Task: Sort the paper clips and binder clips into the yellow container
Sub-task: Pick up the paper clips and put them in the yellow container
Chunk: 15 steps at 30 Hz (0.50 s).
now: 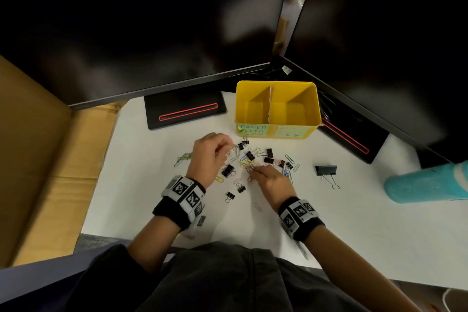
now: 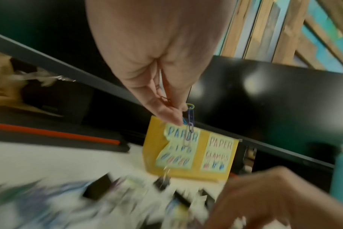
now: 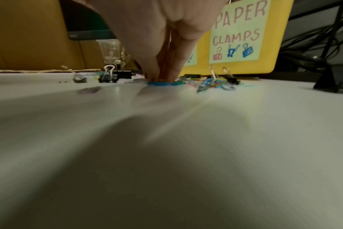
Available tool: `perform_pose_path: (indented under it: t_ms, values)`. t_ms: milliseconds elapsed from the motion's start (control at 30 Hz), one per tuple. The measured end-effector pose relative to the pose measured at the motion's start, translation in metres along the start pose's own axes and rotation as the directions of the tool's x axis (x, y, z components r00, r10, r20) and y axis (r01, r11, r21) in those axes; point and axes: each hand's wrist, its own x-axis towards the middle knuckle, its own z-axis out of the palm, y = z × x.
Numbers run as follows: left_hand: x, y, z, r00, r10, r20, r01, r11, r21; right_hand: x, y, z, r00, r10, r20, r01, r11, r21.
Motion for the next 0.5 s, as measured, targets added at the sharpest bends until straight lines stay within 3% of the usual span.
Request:
perform_pose_path:
  t_ms: [133, 233, 333, 400, 500]
  values:
    - [0.042, 0.038, 0.009, 0.99, 0.098, -0.103, -0.108, 0.989, -0.096, 0.008, 0.006, -0.005, 0.999, 0.024, 0.034, -0.026, 0.999, 0.045]
    - [0.068, 0.042, 0.021, 0.99, 0.073, -0.124, -0.086, 0.991, -0.106, 0.005, 0.011, -0.007, 0.988, 0.157, 0.001, -0.152, 0.957, 0.246]
    - [0.081, 0.027, 0.031, 0.999, -0.004, -0.048, 0.001, 0.999, -0.043, 0.0, 0.009, -0.02, 0.934, 0.353, -0.06, -0.279, 0.822, 0.496]
    - [0.081, 0.019, 0.032, 0.999, -0.037, -0.018, 0.037, 0.999, -0.001, 0.003, 0.001, -0.038, 0.884, 0.455, -0.106, -0.282, 0.7, 0.656]
    - [0.069, 0.012, 0.023, 0.991, -0.024, -0.13, 0.022, 1.0, -0.018, 0.023, -0.009, -0.072, 0.831, 0.529, -0.174, -0.218, 0.597, 0.772]
